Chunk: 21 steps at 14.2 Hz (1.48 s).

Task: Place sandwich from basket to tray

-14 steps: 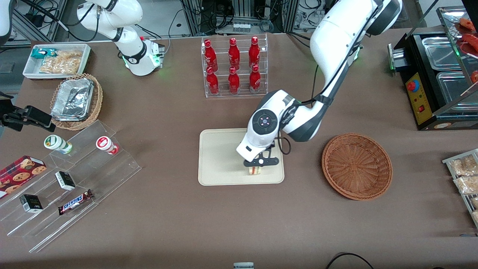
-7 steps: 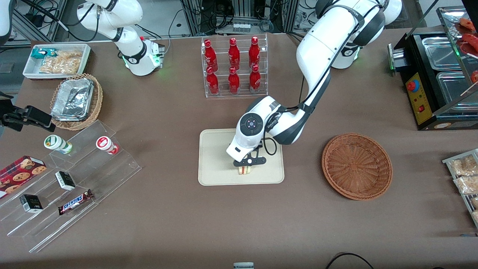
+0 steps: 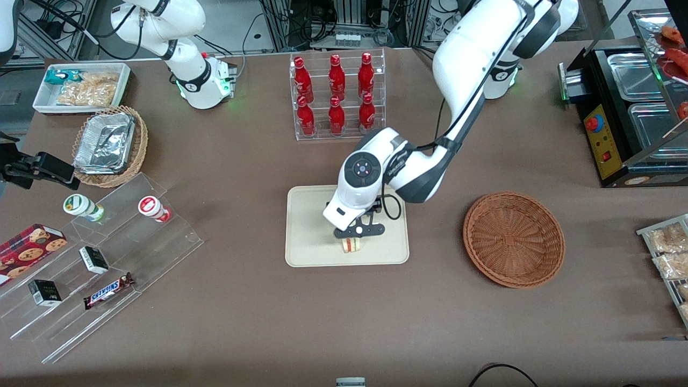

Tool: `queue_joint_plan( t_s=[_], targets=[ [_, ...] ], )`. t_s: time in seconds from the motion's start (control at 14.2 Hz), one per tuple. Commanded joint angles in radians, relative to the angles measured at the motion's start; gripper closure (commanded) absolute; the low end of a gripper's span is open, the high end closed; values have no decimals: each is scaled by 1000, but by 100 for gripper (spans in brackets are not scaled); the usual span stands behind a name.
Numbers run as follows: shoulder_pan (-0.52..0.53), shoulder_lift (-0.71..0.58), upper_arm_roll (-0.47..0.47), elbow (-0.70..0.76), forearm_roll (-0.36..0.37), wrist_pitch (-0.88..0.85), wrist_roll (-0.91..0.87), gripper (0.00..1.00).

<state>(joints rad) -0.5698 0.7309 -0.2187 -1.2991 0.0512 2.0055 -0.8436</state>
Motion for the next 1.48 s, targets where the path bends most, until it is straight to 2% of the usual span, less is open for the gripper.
queue_joint_plan(
  t_s=[0.0,0.14,0.35,0.49,0.71,1.13,1.34,1.41],
  targets=[
    [24,-128,19,-49,41,-91,24,0],
    [65,-168,21,-52,32,-164,102,0],
    [128,-186,27,-58,44,-226,31,0],
    [197,-214,33,-69,41,-314,43,0],
    [300,-237,33,-78,35,-388,191,0],
    [456,-411,33,-250,24,-416,497,0],
    [531,-592,30,-432,12,-337,615,0],
    [554,-629,28,-453,-10,-341,641,0]
  ],
)
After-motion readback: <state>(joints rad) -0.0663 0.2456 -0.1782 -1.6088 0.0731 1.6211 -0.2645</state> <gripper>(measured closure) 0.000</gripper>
